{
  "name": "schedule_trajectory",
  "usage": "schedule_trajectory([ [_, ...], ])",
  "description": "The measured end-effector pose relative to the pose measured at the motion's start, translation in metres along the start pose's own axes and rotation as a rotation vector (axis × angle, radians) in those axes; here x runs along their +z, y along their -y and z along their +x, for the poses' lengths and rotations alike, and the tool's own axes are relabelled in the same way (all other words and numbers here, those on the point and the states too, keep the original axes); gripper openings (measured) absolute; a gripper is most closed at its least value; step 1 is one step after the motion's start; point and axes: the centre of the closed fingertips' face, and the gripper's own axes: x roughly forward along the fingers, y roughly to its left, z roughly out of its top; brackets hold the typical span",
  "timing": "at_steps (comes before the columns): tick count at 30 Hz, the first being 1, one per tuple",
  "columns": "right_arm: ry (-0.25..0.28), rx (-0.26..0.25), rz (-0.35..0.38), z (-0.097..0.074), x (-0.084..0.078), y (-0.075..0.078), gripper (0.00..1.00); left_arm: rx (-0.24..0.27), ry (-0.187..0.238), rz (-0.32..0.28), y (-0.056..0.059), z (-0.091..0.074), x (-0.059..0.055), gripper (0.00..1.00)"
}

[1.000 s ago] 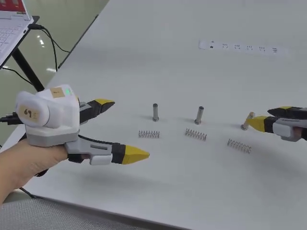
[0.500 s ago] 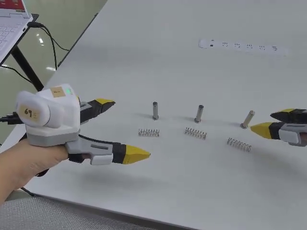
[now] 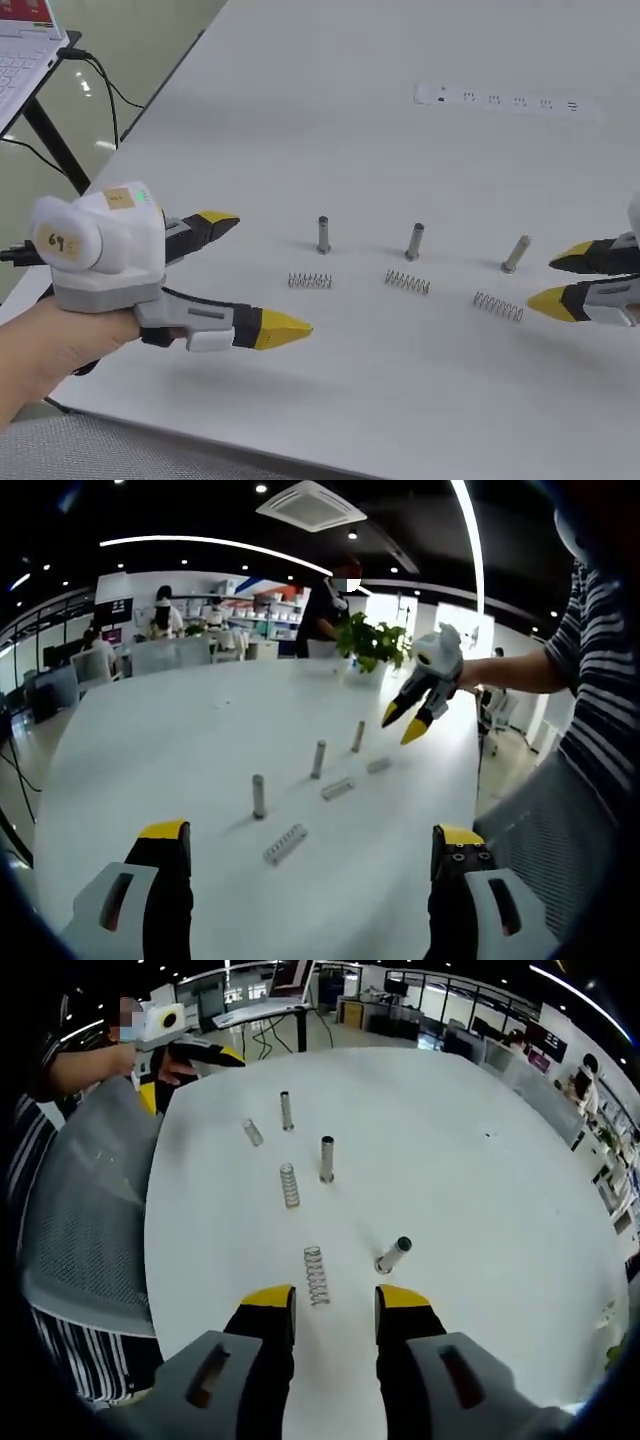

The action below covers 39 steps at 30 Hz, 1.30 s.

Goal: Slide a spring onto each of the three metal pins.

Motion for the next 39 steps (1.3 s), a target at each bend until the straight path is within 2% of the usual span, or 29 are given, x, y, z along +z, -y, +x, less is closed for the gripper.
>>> schedule_trajectory([
  [3, -0.045, 0.023, -0.074, 0.006, -0.001, -0.003, 0.28, 0.003, 0.000, 0.000, 0.000, -0.001, -0.001, 0.97],
  [6, -0.062, 0.069, -0.088, 0.013, 0.000, -0.011, 0.27, 0.005, 0.000, 0.000, -0.001, -0.003, -0.001, 0.97],
  [14, -0.138, 0.104, -0.159, 0.030, -0.007, -0.015, 0.23, 0.005, 0.001, -0.003, -0.001, -0.005, -0.002, 0.97],
  [18, -0.152, 0.129, -0.187, 0.035, -0.010, -0.017, 0.20, 0.001, -0.003, -0.004, 0.000, -0.005, -0.003, 0.97],
  [27, -0.184, 0.147, -0.197, 0.043, -0.016, -0.017, 0.15, 0.008, -0.001, -0.011, -0.001, -0.007, -0.004, 0.97],
  [39, -0.243, 0.147, -0.249, 0.048, -0.028, -0.015, 0.08, -0.004, -0.006, -0.010, 0.002, -0.006, -0.003, 0.97],
])
